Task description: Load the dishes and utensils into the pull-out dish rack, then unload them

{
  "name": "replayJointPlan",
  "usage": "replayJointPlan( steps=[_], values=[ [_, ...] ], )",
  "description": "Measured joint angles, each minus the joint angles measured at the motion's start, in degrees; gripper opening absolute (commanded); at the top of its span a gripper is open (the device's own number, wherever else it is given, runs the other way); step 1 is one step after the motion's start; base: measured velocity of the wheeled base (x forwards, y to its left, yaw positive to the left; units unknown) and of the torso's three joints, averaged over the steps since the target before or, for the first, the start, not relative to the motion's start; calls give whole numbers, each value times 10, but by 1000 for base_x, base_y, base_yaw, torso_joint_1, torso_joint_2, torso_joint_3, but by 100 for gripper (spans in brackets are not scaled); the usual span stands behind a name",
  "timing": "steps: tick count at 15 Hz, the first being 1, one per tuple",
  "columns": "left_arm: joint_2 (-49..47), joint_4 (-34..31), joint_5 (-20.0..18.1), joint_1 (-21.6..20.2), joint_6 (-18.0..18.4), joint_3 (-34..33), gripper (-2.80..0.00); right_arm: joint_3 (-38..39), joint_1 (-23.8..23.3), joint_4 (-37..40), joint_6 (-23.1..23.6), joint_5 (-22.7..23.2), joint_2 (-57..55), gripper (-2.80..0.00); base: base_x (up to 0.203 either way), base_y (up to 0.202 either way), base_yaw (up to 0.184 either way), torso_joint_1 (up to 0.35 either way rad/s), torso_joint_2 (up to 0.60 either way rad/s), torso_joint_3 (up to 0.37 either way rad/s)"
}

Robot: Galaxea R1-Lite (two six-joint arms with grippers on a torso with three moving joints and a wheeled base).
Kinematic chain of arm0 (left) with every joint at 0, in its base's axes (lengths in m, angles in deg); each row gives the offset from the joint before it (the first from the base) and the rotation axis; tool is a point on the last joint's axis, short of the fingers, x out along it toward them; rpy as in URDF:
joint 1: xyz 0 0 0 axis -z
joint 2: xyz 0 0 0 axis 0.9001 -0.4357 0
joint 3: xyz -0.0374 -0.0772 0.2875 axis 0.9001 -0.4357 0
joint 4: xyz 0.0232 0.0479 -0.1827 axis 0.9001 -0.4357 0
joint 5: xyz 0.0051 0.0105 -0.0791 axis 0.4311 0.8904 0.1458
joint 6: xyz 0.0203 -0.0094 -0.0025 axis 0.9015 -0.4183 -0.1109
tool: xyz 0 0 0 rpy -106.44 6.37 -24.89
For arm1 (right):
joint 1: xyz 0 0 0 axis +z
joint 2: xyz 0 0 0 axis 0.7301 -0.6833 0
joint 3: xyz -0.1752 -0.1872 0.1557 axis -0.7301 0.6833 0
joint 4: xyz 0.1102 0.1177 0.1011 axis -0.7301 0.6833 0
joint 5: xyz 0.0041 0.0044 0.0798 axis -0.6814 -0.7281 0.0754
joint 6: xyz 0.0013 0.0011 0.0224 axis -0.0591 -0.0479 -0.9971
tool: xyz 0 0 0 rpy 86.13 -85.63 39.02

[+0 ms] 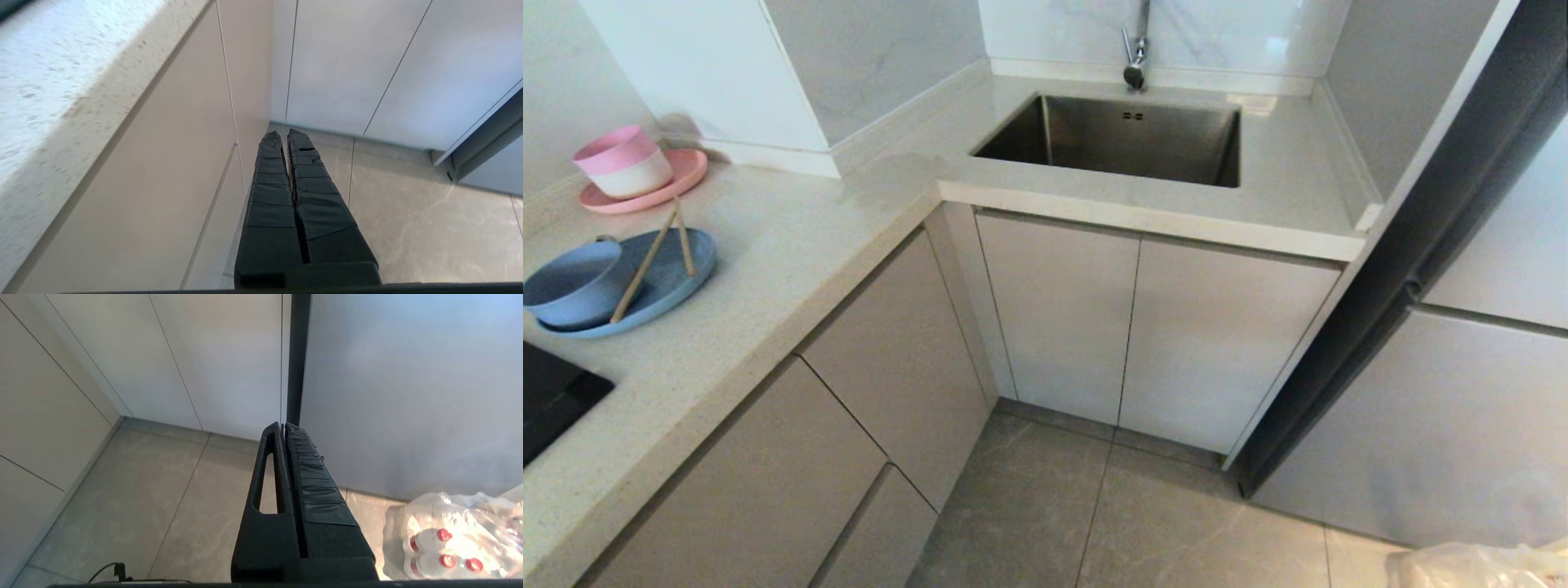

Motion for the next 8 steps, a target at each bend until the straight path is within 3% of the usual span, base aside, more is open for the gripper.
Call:
replayJointPlan(
  steps=[8],
  values=[
    [0,0,0,0,0,0,-280,0,0,0,0,0,0,-280,0,0,0,4,4,204]
  ],
)
